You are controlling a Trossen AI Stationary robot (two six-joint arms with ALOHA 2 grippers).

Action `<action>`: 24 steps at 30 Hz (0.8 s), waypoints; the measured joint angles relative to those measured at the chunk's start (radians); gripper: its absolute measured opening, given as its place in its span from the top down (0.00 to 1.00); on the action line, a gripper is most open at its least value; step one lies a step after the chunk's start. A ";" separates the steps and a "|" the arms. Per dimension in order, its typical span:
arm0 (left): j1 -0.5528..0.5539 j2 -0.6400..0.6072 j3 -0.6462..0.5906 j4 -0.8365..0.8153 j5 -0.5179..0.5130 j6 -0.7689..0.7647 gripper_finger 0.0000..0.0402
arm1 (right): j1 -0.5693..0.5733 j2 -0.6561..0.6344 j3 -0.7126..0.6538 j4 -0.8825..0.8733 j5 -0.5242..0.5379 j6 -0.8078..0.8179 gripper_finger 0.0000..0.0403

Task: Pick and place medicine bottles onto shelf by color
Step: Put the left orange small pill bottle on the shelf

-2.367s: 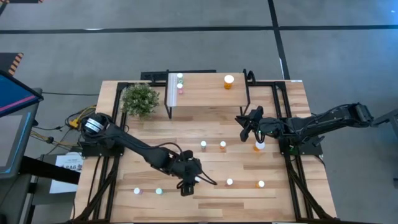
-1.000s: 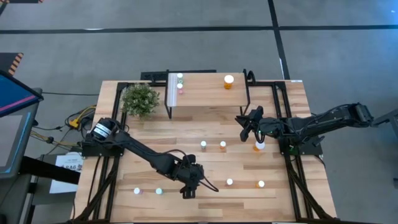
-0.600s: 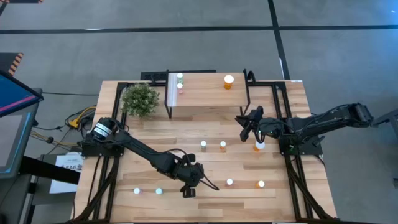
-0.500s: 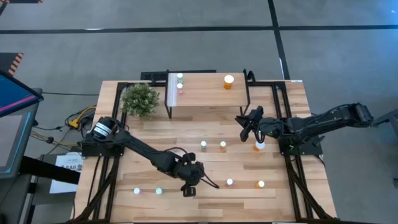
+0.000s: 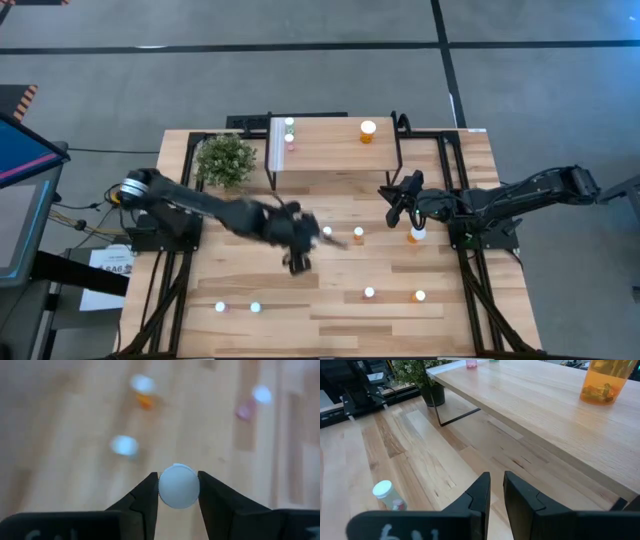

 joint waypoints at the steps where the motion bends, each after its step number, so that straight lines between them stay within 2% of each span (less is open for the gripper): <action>1: 0.027 -0.025 0.002 -0.023 -0.010 0.003 0.74 | 0.000 0.000 0.000 0.000 0.000 0.000 0.81; 7: 0.237 -0.144 0.002 -0.100 -0.060 0.036 0.74 | 0.000 0.000 0.000 0.001 0.000 0.000 0.81; 13: 0.417 -0.159 0.003 -0.100 0.013 0.119 0.74 | 0.000 0.000 0.000 0.000 0.000 0.000 0.81; 24: 0.584 -0.158 0.003 -0.091 0.065 0.207 0.74 | 0.000 0.000 0.000 0.000 0.000 0.000 0.81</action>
